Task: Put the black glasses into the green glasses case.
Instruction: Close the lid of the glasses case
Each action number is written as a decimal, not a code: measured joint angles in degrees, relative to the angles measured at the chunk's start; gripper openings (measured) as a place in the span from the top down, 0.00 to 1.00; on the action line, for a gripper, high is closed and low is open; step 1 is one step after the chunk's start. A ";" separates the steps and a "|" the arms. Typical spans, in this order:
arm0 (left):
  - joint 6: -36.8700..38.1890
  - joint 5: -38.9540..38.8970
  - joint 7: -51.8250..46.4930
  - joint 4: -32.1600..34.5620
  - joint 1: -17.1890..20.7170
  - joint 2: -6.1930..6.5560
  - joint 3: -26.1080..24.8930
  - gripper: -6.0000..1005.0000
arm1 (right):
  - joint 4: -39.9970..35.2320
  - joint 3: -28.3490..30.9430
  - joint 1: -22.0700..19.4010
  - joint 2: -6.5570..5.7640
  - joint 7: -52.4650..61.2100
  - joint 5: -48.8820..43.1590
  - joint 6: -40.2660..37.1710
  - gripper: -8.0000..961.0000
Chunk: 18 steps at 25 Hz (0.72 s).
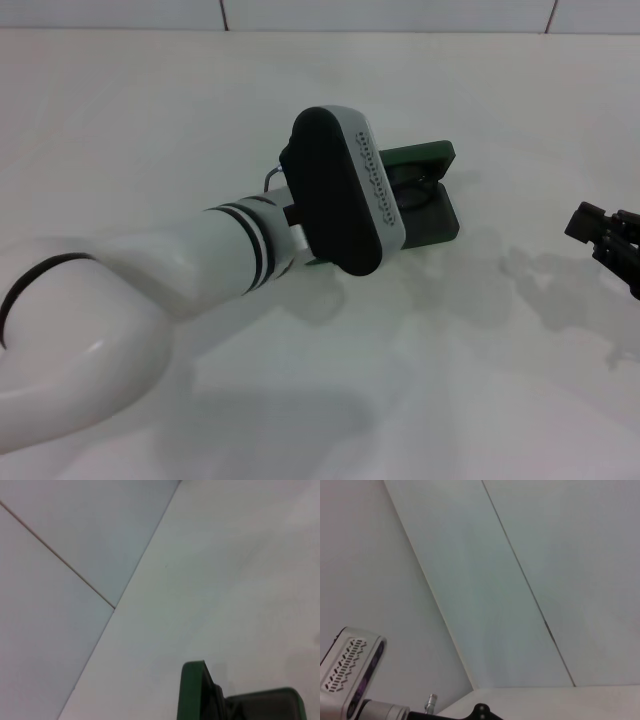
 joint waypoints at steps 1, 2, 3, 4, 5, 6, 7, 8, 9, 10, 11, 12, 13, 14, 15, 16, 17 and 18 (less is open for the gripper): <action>-0.03 0.02 -0.46 -0.14 -0.28 -0.03 0.01 0.82 | 0.01 0.00 0.00 0.00 0.00 0.00 0.00 0.80; -0.03 0.07 -1.01 -0.34 -0.65 -0.04 0.05 0.82 | 0.03 0.00 0.00 0.00 0.00 0.00 0.00 0.80; -0.01 0.12 -1.35 -0.54 -0.96 -0.04 0.08 0.82 | 0.05 0.00 0.00 0.00 -0.01 0.00 0.00 0.80; 0.03 0.21 -1.44 -0.85 -1.22 -0.05 0.14 0.81 | 0.08 0.00 -0.01 0.00 -0.02 0.00 0.00 0.80; 0.07 0.42 -1.54 -1.25 -1.53 -0.05 0.21 0.81 | 0.09 0.00 -0.03 0.00 -0.04 0.00 0.00 0.80; 0.08 0.86 -1.67 -1.96 -1.88 -0.06 0.32 0.81 | 0.09 0.00 -0.05 0.00 -0.06 0.01 0.00 0.80; 0.07 1.07 -1.75 -2.21 -2.06 -0.09 0.36 0.81 | 0.09 0.00 -0.05 0.00 -0.08 0.01 0.00 0.80; 0.04 1.45 -1.97 -2.86 -2.49 -0.15 0.46 0.81 | 0.09 0.00 -0.03 0.00 -0.11 0.00 0.00 0.80; 0.02 1.59 -2.11 -3.26 -2.80 -0.19 0.50 0.81 | 0.09 0.00 -0.02 0.00 -0.12 0.01 0.00 0.80; 0.00 1.67 -2.28 -3.82 -3.22 -0.22 0.56 0.81 | 0.09 0.00 -0.01 0.00 -0.13 0.01 0.00 0.80; -0.05 1.70 -2.45 -4.37 -3.68 -0.22 0.59 0.81 | 0.09 0.00 0.00 0.00 -0.13 0.01 -0.01 0.80; -0.22 1.70 -2.53 -4.77 -4.00 -0.22 0.60 0.82 | 0.09 0.00 0.00 0.00 -0.14 0.00 -0.01 0.80; -0.36 1.71 -2.55 -4.96 -4.12 -0.22 0.61 0.82 | 0.09 0.00 0.00 0.00 -0.14 0.00 -0.01 0.79; -0.73 1.72 -2.55 -5.18 -4.27 -0.22 0.62 0.82 | 0.09 0.00 -0.01 0.00 -0.15 0.00 -0.01 0.79; -1.13 1.73 -2.56 -5.33 -4.31 -0.22 0.63 0.82 | 0.09 0.00 -0.01 0.00 -0.15 -0.01 -0.01 0.79; -1.40 1.74 -2.57 -5.42 -4.36 -0.22 0.63 0.82 | 0.09 0.00 -0.03 0.00 -0.15 -0.02 -0.01 0.79; -1.53 1.76 -2.57 -5.46 -4.39 -0.21 0.63 0.82 | 0.09 0.00 -0.05 0.00 -0.16 -0.02 -0.01 0.79; -1.62 1.94 -2.57 -5.47 -4.41 -0.19 0.63 0.82 | 0.09 0.00 -0.06 0.00 -0.16 -0.03 -0.01 0.79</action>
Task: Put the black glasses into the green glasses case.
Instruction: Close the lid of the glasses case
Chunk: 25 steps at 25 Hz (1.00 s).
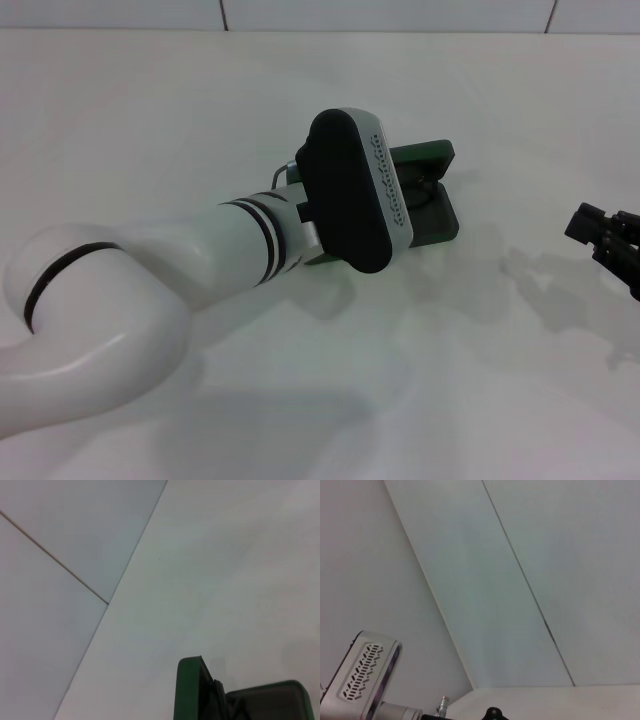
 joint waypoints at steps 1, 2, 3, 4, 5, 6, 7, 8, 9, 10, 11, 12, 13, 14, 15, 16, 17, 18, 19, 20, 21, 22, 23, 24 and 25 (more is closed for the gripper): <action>-0.02 0.26 -0.01 -0.01 0.00 0.01 0.00 0.82 | 0.00 0.00 0.00 0.00 -0.01 0.00 0.00 0.79; -0.03 0.61 -0.01 -0.03 0.02 0.02 0.00 0.82 | 0.00 0.00 0.00 0.00 -0.01 0.00 0.00 0.79; -0.03 0.97 -0.02 -0.04 0.06 0.02 0.00 0.82 | 0.00 0.06 0.04 0.00 -0.01 -0.02 0.06 0.79; -0.04 1.23 -0.02 -0.03 0.12 0.02 0.00 0.82 | 0.00 0.06 0.04 0.00 -0.01 -0.02 0.06 0.79; -0.04 1.29 -0.02 0.04 0.18 0.01 0.00 0.82 | 0.00 0.09 0.06 0.00 -0.01 -0.03 0.12 0.79; -0.05 1.33 -0.03 0.20 0.25 0.01 0.00 0.82 | 0.00 0.12 0.05 -0.01 -0.01 -0.03 0.14 0.79; -0.05 1.33 -0.04 0.29 0.29 0.03 0.00 0.82 | 0.00 0.15 0.06 -0.03 -0.01 -0.04 0.15 0.79; -0.05 1.33 -0.04 0.32 0.28 0.06 0.00 0.82 | 0.00 0.17 0.06 -0.05 -0.01 -0.05 0.16 0.79; -0.04 1.34 -0.05 0.30 0.22 0.11 0.00 0.82 | 0.00 0.19 0.08 -0.08 -0.01 -0.05 0.17 0.79; 0.00 1.35 -0.05 0.13 0.04 0.16 0.00 0.82 | 0.00 0.19 0.13 -0.09 -0.01 -0.05 0.17 0.79; 0.00 1.39 -0.06 -0.15 -0.05 0.18 0.00 0.82 | 0.00 0.18 0.20 -0.09 -0.01 -0.05 0.17 0.79; 0.00 1.51 -0.06 -0.47 -0.13 0.19 0.00 0.82 | 0.00 0.18 0.21 -0.09 -0.01 -0.05 0.18 0.79; 0.00 1.51 -0.06 -0.47 -0.13 0.19 0.00 0.82 | 0.00 0.18 0.24 -0.09 -0.01 -0.05 0.18 0.79; -0.01 1.78 -0.06 -0.79 -0.18 0.19 0.00 0.82 | -0.01 0.18 0.26 -0.09 -0.01 -0.05 0.18 0.79; -0.03 2.19 -0.06 -1.14 -0.21 0.14 0.00 0.82 | 0.00 0.18 0.29 -0.09 -0.01 -0.05 0.18 0.79; -0.03 2.25 -0.06 -1.21 -0.22 0.12 0.00 0.82 | 0.00 0.18 0.30 -0.09 -0.01 -0.05 0.18 0.79; -0.03 2.30 -0.06 -1.32 -0.22 0.09 0.04 0.82 | 0.00 0.19 0.31 -0.09 -0.01 -0.05 0.18 0.79; -0.03 2.33 -0.06 -1.36 -0.22 0.05 0.09 0.82 | 0.00 0.21 0.32 -0.09 -0.01 -0.05 0.18 0.79; -0.02 2.34 -0.07 -1.37 -0.22 0.04 0.13 0.82 | 0.00 0.23 0.32 -0.09 -0.01 -0.05 0.18 0.79; -0.02 2.37 -0.06 -1.39 -0.22 0.04 0.16 0.82 | 0.00 0.24 0.32 -0.09 -0.01 -0.05 0.18 0.79; -0.03 2.37 -0.06 -1.41 -0.21 0.03 0.17 0.82 | 0.00 0.24 0.32 -0.09 -0.01 -0.05 0.18 0.79; -0.04 2.38 -0.06 -1.42 -0.21 0.02 0.17 0.82 | -0.01 0.23 0.32 -0.09 -0.01 -0.05 0.18 0.79; -0.06 2.39 -0.06 -1.43 -0.21 0.02 0.17 0.82 | 0.00 0.21 0.32 -0.09 -0.01 -0.05 0.18 0.79; -0.06 2.40 -0.06 -1.43 -0.21 0.01 0.19 0.82 | 0.00 0.20 0.32 -0.09 -0.01 -0.05 0.18 0.79; -0.06 2.41 -0.06 -1.44 -0.21 0.01 0.27 0.82 | -0.01 0.20 0.32 -0.09 -0.01 -0.05 0.18 0.79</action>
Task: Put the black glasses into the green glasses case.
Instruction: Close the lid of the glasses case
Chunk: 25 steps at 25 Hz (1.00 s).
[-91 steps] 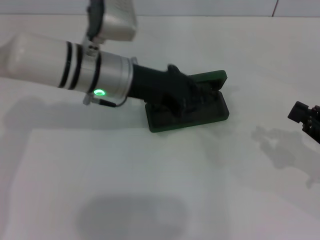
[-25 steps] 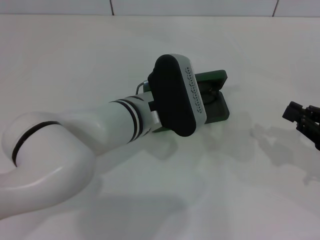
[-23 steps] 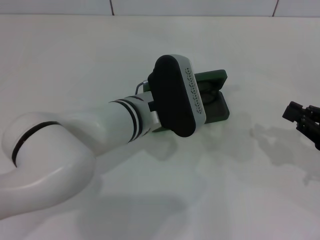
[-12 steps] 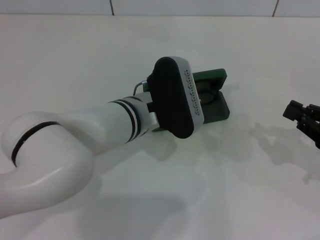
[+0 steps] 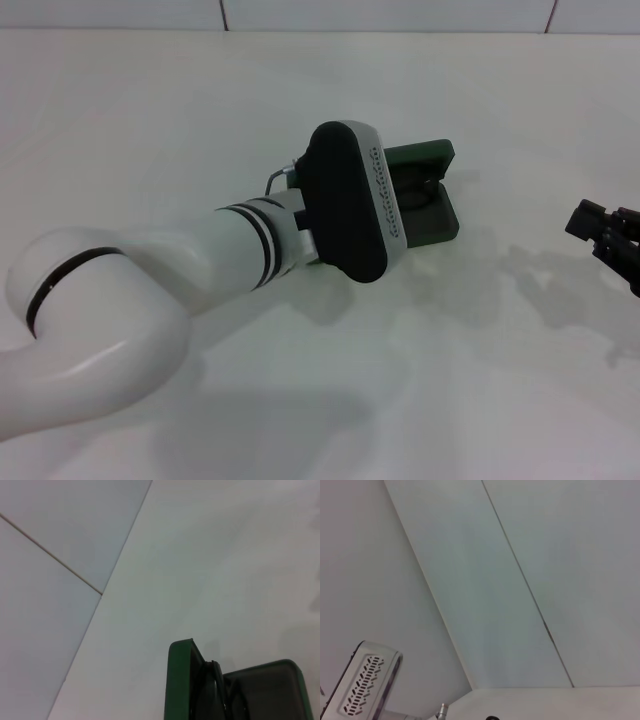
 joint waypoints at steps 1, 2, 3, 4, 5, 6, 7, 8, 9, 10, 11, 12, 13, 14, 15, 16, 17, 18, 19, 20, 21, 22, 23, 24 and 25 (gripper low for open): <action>0.00 0.00 0.00 -0.01 0.00 0.01 0.20 0.82 | 0.00 0.01 0.00 0.00 0.00 0.00 0.00 0.79; 0.00 0.04 0.00 -0.01 0.00 0.02 0.41 0.82 | 0.00 0.04 -0.02 0.00 0.00 0.00 0.00 0.79; 0.01 0.09 0.00 -0.01 0.00 0.05 0.64 0.82 | 0.00 0.09 -0.06 0.00 0.00 0.00 0.00 0.79; 0.05 0.14 0.01 -0.01 0.00 0.06 0.82 0.82 | 0.00 0.12 -0.09 0.00 0.00 0.00 0.00 0.79; 0.33 0.21 0.05 0.07 0.00 0.11 1.37 0.82 | 0.00 0.18 -0.15 0.00 0.00 0.00 0.00 0.79; 0.33 0.21 0.05 0.07 0.00 0.11 1.37 0.82 | 0.00 0.20 -0.17 0.00 0.00 0.00 0.00 0.79; 0.43 0.23 0.08 0.19 0.00 0.14 1.72 0.82 | 0.00 0.22 -0.19 0.00 0.00 0.00 0.00 0.79; 0.51 0.25 0.11 0.31 0.00 0.16 2.03 0.82 | 0.00 0.22 -0.19 0.00 0.00 0.00 0.00 0.79; 0.56 0.27 0.11 0.35 0.00 0.16 2.28 0.82 | 0.00 0.21 -0.19 0.00 0.00 0.00 0.00 0.79; 0.68 0.28 0.11 0.56 0.02 0.16 2.54 0.82 | 0.00 0.18 -0.19 0.00 0.00 0.00 0.00 0.79; 0.88 0.28 0.10 0.86 0.10 0.18 2.74 0.82 | 0.00 0.14 -0.19 0.00 0.00 0.00 0.00 0.78; 1.23 0.29 0.06 1.22 0.19 0.20 2.82 0.82 | 0.00 0.12 -0.19 0.00 0.00 0.00 0.00 0.78; 1.67 0.29 0.03 1.62 0.31 0.22 2.84 0.82 | 0.00 0.10 -0.19 0.00 0.00 0.00 0.00 0.78; 2.07 0.29 0.02 1.95 0.41 0.22 2.84 0.83 | 0.00 0.10 -0.18 0.00 0.00 0.00 0.00 0.78; 2.55 0.29 0.00 2.32 0.51 0.23 2.81 0.83 | 0.00 0.10 -0.18 0.00 0.00 0.00 0.00 0.78; 2.98 0.29 -0.03 2.67 0.58 0.23 2.71 0.83 | 0.00 0.14 -0.19 0.00 0.00 0.00 0.00 0.78; 3.57 0.29 -0.10 3.01 0.63 0.23 2.53 0.83 | 0.00 0.17 -0.20 0.00 0.00 0.00 0.00 0.78; 4.07 0.28 -0.28 3.18 0.61 0.25 2.46 0.83 | 0.00 0.20 -0.22 0.00 0.00 0.00 0.00 0.78; 4.45 0.29 -0.43 3.28 0.57 0.26 2.41 0.83 | 0.00 0.23 -0.23 0.00 0.00 0.00 0.00 0.78; 5.23 0.29 -0.77 3.38 0.42 0.29 2.39 0.83 | 0.00 0.23 -0.24 0.00 0.00 0.01 0.00 0.78; 5.89 0.28 -1.03 3.42 0.30 0.30 2.37 0.83 | 0.00 0.20 -0.24 0.01 0.00 0.01 0.00 0.78; 6.64 0.28 -1.18 3.47 0.16 0.31 2.37 0.83 | 0.00 0.14 -0.25 0.03 0.00 0.01 0.00 0.78; 7.20 0.28 -1.24 3.59 0.08 0.32 2.37 0.83 | 0.00 0.11 -0.25 0.05 0.00 0.01 0.00 0.78; 7.67 0.28 -1.26 3.79 0.08 0.32 2.37 0.83 | 0.00 0.10 -0.26 0.08 0.00 0.00 0.00 0.78; 8.71 0.27 -1.31 4.56 0.19 0.32 2.40 0.83 | 0.00 0.09 -0.27 0.09 0.00 0.01 0.00 0.78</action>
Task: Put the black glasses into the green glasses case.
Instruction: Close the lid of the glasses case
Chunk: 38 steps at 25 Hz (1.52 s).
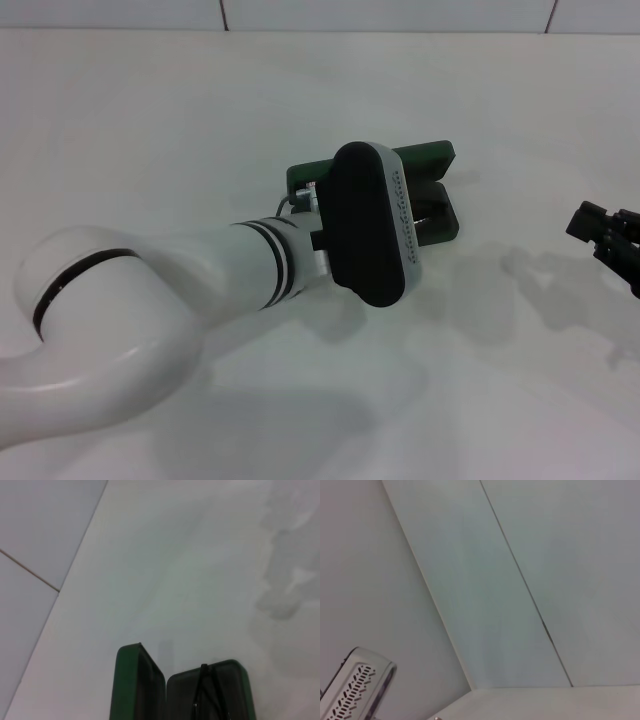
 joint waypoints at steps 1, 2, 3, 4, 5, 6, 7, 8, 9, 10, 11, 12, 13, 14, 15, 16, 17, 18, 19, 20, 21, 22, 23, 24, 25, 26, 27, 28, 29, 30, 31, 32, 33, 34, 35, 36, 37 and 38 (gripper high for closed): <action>0.00 0.00 0.00 0.00 0.00 0.00 0.00 0.83 | 0.00 -0.01 -0.01 0.00 0.00 0.00 0.00 0.78; 0.45 -0.01 -0.01 0.54 0.17 0.02 0.08 0.83 | 0.00 -0.01 -0.01 0.00 -0.01 0.00 0.00 0.78; 0.74 -0.01 -0.01 1.09 0.32 0.03 0.17 0.83 | 0.00 0.02 -0.02 0.00 -0.02 0.00 0.00 0.78; 1.06 -0.02 -0.01 1.67 0.49 0.05 0.28 0.83 | 0.00 0.09 -0.04 -0.01 -0.02 0.00 0.00 0.78; 1.28 -0.06 -0.01 2.26 0.59 0.08 0.34 0.83 | 0.00 0.19 -0.07 -0.04 -0.03 0.00 0.00 0.78; 1.53 -0.15 -0.01 2.66 0.62 0.10 0.35 0.83 | 0.00 0.25 -0.08 -0.04 -0.03 0.00 0.00 0.78; 1.78 -0.24 -0.01 3.04 0.64 0.13 0.35 0.83 | 0.00 0.30 -0.12 -0.05 -0.04 0.00 -0.02 0.78; 2.45 -0.40 -0.01 3.52 0.64 0.15 0.26 0.83 | 0.00 0.31 -0.14 -0.05 -0.04 0.00 -0.05 0.78; 3.02 -0.46 -0.02 3.92 0.64 0.17 0.17 0.83 | 0.00 0.32 -0.16 -0.06 -0.05 0.00 -0.07 0.78; 3.65 -0.50 -0.03 4.26 0.64 0.17 0.10 0.83 | 0.00 0.33 -0.17 -0.07 -0.05 0.00 -0.12 0.78; 4.29 -0.51 -0.06 4.59 0.59 0.17 0.04 0.83 | 0.00 0.33 -0.20 -0.07 -0.05 0.00 -0.15 0.78; 4.86 -0.52 -0.15 4.93 0.51 0.17 0.00 0.83 | 0.00 0.33 -0.22 -0.08 -0.06 0.01 -0.18 0.78; 5.06 -0.52 -0.32 5.22 0.49 0.17 -0.01 0.83 | 0.00 0.33 -0.25 -0.08 -0.06 0.03 -0.20 0.78; 5.24 -0.52 -0.65 5.76 0.50 0.17 -0.02 0.83 | 0.00 0.33 -0.31 -0.09 -0.06 0.04 -0.23 0.78; 5.30 -0.52 -1.01 6.27 0.54 0.20 -0.07 0.83 | 0.00 0.33 -0.42 -0.09 -0.07 0.05 -0.28 0.78; 5.34 -0.53 -1.71 7.07 0.63 0.27 -0.43 0.83 | 0.00 0.33 -0.58 -0.10 -0.09 0.05 -0.30 0.78; 5.36 -0.53 -2.06 7.47 0.72 0.27 -0.79 0.83 | 0.00 0.33 -0.74 -0.12 -0.12 0.07 -0.33 0.78; 5.36 -0.53 -2.50 7.93 0.81 0.27 -1.21 0.83 | 0.00 0.33 -0.88 -0.14 -0.18 0.08 -0.35 0.78; 5.31 -0.54 -3.24 8.80 1.25 0.26 -2.29 0.83 | 0.00 0.33 -0.94 -0.16 -0.26 0.08 -0.37 0.78; 5.18 -0.62 -3.94 9.66 1.76 0.26 -3.45 0.83 | 0.00 0.33 -0.98 -0.17 -0.33 0.08 -0.40 0.78; 4.97 -0.69 -4.59 10.62 2.28 0.26 -4.61 0.83 | 0.00 0.33 -0.98 -0.17 -0.45 0.08 -0.43 0.78; 4.84 -1.07 -4.93 11.14 2.55 0.25 -5.82 0.83 | 0.00 0.33 -0.98 -0.17 -0.54 0.07 -0.44 0.78; 4.59 -1.75 -5.28 11.79 2.75 0.25 -7.83 0.83 | 0.00 0.36 -0.98 -0.18 -0.66 0.06 -0.47 0.78; 4.44 -2.72 -5.36 11.95 2.61 0.25 -9.50 0.83 | 0.00 0.38 -0.98 -0.17 -0.73 0.05 -0.49 0.78; 4.26 -4.48 -5.30 11.89 2.04 0.31 -11.96 0.83 | 0.00 0.39 -0.97 -0.18 -0.75 0.05 -0.53 0.78; 4.14 -5.92 -5.17 11.63 1.40 0.36 -13.67 0.83 | 0.00 0.39 -0.98 -0.18 -0.77 0.04 -0.58 0.78; 4.21 -7.89 -4.79 10.72 0.22 0.45 -15.30 0.83 | 0.00 0.35 -1.00 -0.18 -0.80 0.04 -0.65 0.77; 4.56 -9.95 -4.13 9.49 -1.10 0.54 -16.98 0.83 | 0.00 0.27 -1.08 -0.18 -0.91 0.03 -0.70 0.77; 5.09 -11.81 -3.33 8.33 -2.32 0.64 -18.16 0.83 | 0.00 0.27 -1.08 -0.18 -0.91 0.03 -0.70 0.77; 6.27 -14.33 -1.84 6.92 -3.81 0.71 -19.50 0.83 | 0.00 0.20 -1.23 -0.18 -1.07 0.02 -0.71 0.77; 8.22 -17.68 0.29 5.51 -5.41 0.77 -21.07 0.83 | 0.00 0.17 -1.38 -0.17 -1.26 0.01 -0.72 0.77; 11.33 -22.40 3.51 4.33 -7.02 0.81 -22.92 0.83 | 0.00 0.20 -1.47 -0.17 -1.34 0.01 -0.71 0.77; 13.10 -25.10 5.38 3.82 -7.68 0.81 -24.11 0.83 | 0.02 0.27 -1.61 -0.17 -1.40 0.00 -0.72 0.77; 15.36 -28.54 7.95 3.16 -8.55 0.80 -25.86 0.83 | 0.02 0.28 -1.62 -0.17 -1.40 0.00 -0.72 0.77; 20.57 -37.28 15.14 1.60 -9.65 0.80 -30.45 0.83 | 0.06 0.29 -1.71 -0.17 -1.44 0.00 -0.72 0.77; 21.91 -39.89 17.26 1.10 -9.93 0.80 -31.77 0.83 | 0.07 0.30 -1.73 -0.17 -1.46 0.00 -0.72 0.77; 21.91 -39.89 17.26 1.10 -9.93 0.80 -31.77 0.83 | 0.07 0.30 -1.73 -0.17 -1.46 0.00 -0.72 0.77; 24.32 -44.25 20.83 -0.21 -10.52 0.80 -34.22 0.83 | 0.07 0.30 -1.75 -0.17 -1.47 -0.01 -0.72 0.77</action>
